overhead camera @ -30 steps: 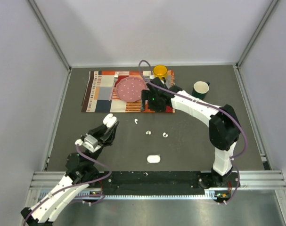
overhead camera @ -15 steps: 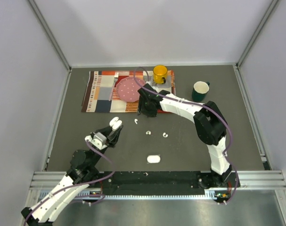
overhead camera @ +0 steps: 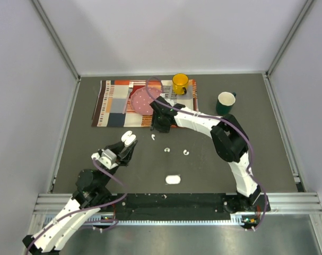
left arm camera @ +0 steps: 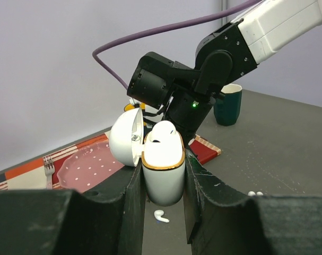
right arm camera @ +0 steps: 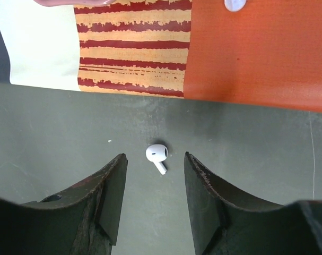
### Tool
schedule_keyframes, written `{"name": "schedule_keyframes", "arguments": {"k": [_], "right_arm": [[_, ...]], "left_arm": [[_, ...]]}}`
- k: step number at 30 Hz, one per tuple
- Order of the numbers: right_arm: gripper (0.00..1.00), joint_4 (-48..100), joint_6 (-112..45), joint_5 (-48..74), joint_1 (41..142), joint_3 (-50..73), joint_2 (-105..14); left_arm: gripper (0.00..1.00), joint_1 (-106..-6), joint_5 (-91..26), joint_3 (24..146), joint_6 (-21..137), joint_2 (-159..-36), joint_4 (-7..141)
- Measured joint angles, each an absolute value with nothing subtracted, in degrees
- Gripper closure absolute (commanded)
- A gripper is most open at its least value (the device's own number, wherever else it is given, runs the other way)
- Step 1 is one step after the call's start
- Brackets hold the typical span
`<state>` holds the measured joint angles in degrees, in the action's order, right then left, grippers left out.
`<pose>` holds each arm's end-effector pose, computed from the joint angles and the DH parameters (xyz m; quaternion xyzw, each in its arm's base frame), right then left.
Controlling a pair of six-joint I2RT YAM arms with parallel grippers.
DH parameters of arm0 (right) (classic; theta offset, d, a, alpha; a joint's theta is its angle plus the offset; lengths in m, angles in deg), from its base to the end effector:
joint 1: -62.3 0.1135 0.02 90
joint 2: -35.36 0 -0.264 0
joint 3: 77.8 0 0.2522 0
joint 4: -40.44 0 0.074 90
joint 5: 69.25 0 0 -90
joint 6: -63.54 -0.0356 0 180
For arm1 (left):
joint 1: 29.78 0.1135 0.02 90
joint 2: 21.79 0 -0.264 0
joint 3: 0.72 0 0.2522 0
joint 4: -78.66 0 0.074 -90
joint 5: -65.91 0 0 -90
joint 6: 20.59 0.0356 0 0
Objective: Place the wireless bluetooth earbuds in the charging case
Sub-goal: Pick up the earbud from the center of the board.
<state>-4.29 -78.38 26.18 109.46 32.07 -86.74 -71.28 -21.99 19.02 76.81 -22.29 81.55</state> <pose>0.3196 0.3397 0.1920 0.0532 0.9563 0.1866 0.2189 0.0725 -0.0624 0.2402 0.2172 0.5144 -0.2334 0.7961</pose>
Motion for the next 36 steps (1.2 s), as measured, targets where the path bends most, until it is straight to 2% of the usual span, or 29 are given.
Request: {"name": "schedule_keyframes", "arguments": {"k": [36], "right_arm": [[0.62, -4.2, -79.1, 27.4, 112.0, 34.8, -91.3]], "left_arm": [[1.0, -71.3, -23.1, 19.8, 75.5, -22.3, 81.8]]}}
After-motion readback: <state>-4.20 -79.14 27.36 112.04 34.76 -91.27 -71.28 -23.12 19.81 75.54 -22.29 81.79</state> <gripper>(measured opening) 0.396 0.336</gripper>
